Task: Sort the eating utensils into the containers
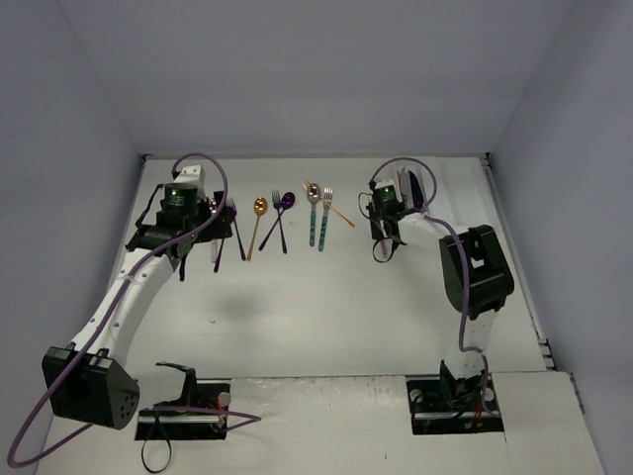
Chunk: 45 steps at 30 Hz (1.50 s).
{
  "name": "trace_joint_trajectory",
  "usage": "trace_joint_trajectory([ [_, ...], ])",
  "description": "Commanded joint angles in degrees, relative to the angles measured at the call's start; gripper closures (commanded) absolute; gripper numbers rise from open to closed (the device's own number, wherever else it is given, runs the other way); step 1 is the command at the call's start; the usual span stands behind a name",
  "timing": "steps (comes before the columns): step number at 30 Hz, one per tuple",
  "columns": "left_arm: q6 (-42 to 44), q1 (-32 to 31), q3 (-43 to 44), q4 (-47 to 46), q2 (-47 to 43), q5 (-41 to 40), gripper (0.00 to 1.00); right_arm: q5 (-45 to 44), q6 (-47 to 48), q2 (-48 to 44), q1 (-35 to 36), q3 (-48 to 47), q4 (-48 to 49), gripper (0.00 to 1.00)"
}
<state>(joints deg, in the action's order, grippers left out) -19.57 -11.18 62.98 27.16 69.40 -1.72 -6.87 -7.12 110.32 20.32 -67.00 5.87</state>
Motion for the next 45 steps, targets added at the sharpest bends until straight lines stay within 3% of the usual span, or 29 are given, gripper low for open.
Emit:
trace_joint_trajectory([
  [1, -0.1, 0.5, 1.4, -1.7, -0.3, 0.1, 0.18, -1.4, 8.0, -11.6, -0.1, -1.3, -0.9, 1.00],
  [10, 0.1, 0.5, 1.5, -1.5, -0.7, -0.3, 0.18, -1.6, 14.8, -14.5, -10.6, -8.4, -0.7, 1.00],
  [23, 0.7, 0.5, 1.4, -1.3, -2.3, -1.8, 0.18, 2.3, 17.0, 0.4, -21.1, -20.1, 0.1, 1.00],
  [30, 1.4, 0.8, 1.8, -1.1, -3.0, -2.4, 0.18, 8.7, 18.1, 7.2, -24.2, -22.4, 0.1, 0.99],
  [41, 1.3, 1.2, 1.7, -1.2, -3.0, -2.2, 0.18, 15.6, 18.1, 10.1, -24.2, -23.0, 0.0, 0.89],
  [43, 1.3, 1.2, 1.6, -1.3, -2.8, -2.0, 0.18, 16.0, 17.6, 9.9, -24.2, -23.0, 0.0, 0.85],
  [45, 1.3, 1.2, 1.5, -1.2, -2.6, -2.1, 0.18, 15.8, 17.5, 9.4, -24.2, -23.0, -0.1, 0.73],
])
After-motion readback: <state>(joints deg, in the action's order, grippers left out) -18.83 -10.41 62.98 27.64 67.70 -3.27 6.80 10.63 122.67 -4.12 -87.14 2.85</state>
